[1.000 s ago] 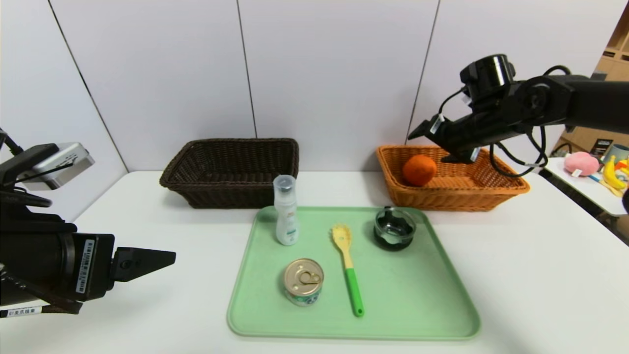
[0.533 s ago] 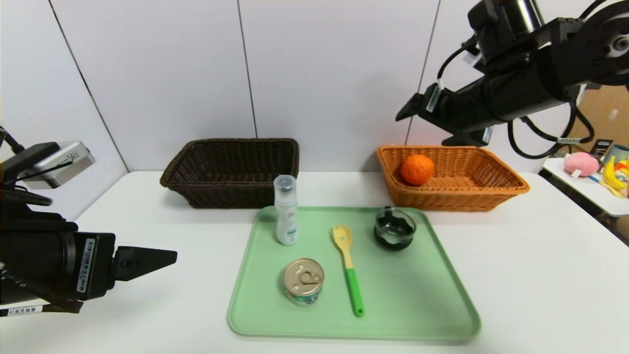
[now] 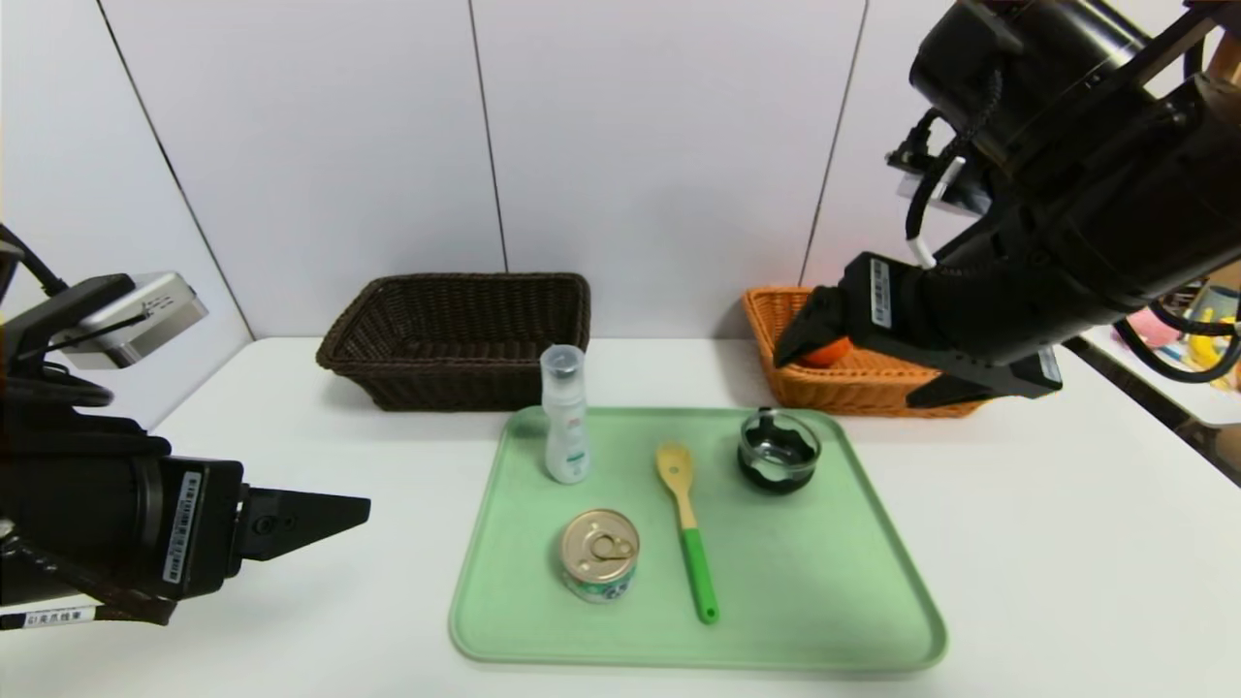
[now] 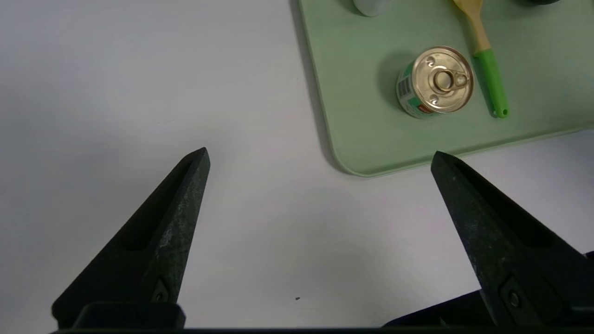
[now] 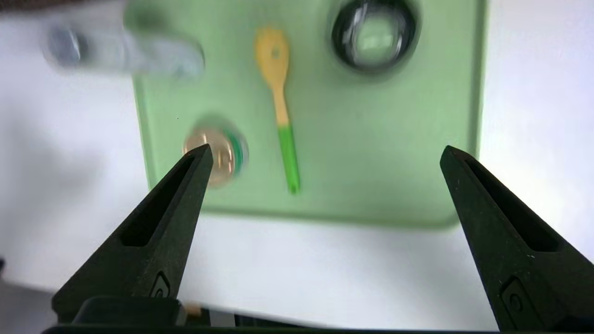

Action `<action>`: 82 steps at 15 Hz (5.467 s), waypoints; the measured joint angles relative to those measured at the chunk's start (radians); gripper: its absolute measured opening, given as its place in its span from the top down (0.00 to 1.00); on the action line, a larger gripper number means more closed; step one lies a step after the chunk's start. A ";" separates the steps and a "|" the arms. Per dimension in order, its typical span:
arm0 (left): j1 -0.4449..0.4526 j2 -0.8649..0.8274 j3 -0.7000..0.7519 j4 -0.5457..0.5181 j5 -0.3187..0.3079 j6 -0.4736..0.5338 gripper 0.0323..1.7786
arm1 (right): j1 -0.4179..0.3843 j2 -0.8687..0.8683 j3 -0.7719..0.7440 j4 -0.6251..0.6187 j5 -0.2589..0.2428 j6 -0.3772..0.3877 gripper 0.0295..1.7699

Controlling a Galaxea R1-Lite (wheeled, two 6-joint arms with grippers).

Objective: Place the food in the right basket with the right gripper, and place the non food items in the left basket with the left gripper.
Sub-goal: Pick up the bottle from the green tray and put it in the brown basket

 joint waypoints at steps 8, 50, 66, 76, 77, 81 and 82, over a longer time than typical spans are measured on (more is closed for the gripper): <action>-0.177 -0.021 0.426 -0.539 -0.023 0.108 0.05 | 0.088 -0.139 0.267 -0.171 0.007 -0.066 0.04; -0.198 0.768 0.767 -1.927 -0.199 0.366 0.05 | -0.156 -0.331 0.960 -1.006 -0.065 -0.630 0.04; -0.203 0.832 0.698 -1.950 -0.193 0.369 0.05 | -0.156 -0.332 0.976 -1.010 -0.066 -0.631 0.04; -0.204 0.754 0.707 -1.847 -0.187 0.375 0.05 | -0.154 -0.334 0.980 -1.008 -0.063 -0.631 0.03; -0.204 0.727 0.701 -1.807 -0.187 0.375 0.05 | -0.154 -0.333 0.981 -1.008 -0.063 -0.631 0.03; -0.204 0.630 0.669 -1.675 -0.188 0.375 0.05 | -0.154 -0.332 0.986 -1.008 -0.063 -0.629 0.03; -0.204 0.601 0.660 -1.643 -0.188 0.375 0.05 | -0.154 -0.332 0.990 -1.008 -0.063 -0.629 0.03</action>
